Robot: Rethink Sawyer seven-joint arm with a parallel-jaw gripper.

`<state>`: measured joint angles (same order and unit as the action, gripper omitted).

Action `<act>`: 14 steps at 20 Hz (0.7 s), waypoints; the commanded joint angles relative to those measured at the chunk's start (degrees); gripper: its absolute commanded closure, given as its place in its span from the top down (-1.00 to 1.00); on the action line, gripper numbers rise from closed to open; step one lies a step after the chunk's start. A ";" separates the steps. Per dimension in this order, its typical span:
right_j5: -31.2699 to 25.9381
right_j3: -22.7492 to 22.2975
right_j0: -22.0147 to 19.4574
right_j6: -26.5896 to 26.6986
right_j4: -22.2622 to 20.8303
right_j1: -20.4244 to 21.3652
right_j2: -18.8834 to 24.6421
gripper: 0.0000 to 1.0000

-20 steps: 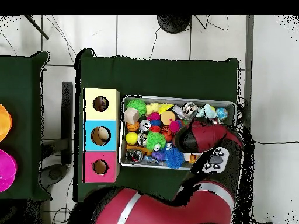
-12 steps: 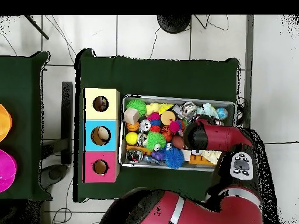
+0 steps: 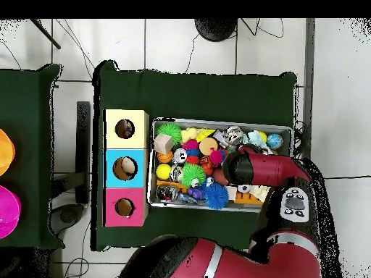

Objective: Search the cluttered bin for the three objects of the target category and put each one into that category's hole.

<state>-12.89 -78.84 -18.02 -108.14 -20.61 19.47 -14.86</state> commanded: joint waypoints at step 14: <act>-21.76 -19.27 4.02 -5.28 9.63 12.15 7.04 -1.00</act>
<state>-23.19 -85.99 -15.48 -108.14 -15.21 27.28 -14.80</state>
